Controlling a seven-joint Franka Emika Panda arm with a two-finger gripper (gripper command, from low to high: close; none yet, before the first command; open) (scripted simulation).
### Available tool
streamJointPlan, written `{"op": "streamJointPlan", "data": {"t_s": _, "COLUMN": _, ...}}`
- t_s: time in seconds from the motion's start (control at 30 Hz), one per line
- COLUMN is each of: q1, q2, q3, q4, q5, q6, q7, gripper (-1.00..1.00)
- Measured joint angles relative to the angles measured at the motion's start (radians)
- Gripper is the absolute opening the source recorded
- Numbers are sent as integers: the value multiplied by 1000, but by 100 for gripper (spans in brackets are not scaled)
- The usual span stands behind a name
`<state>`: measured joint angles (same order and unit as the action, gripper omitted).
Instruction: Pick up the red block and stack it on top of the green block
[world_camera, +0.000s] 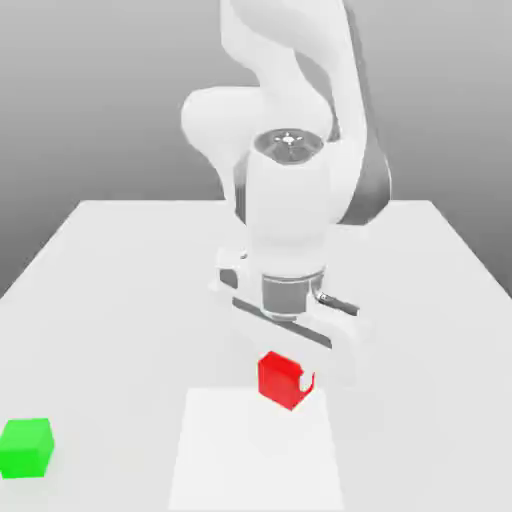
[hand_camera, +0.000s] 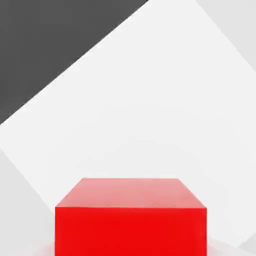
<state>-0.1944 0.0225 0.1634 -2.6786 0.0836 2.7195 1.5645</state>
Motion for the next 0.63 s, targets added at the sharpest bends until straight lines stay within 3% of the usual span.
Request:
{"op": "streamJointPlan", "data": {"t_s": 0.13, "q1": -148, "q2": 49, "q3": -80, "q4": 109, "q5": 3, "q6": -59, "q7": 84, "gripper": -100}}
{"op": "streamJointPlan", "data": {"t_s": 0.37, "q1": -289, "q2": 160, "q3": -239, "q4": 294, "q5": -40, "q6": -148, "q7": 265, "gripper": -100}}
{"op": "streamJointPlan", "data": {"t_s": 0.5, "q1": -312, "q2": 287, "q3": -251, "q4": 322, "q5": -23, "q6": -52, "q7": 271, "gripper": -100}}
{"op": "streamJointPlan", "data": {"t_s": 0.53, "q1": -315, "q2": 314, "q3": -248, "q4": 324, "q5": -19, "q6": -28, "q7": 268, "gripper": 100}}
{"op": "streamJointPlan", "data": {"t_s": 0.63, "q1": -315, "q2": 314, "q3": -248, "q4": 324, "q5": -19, "q6": -28, "q7": 268, "gripper": 100}}
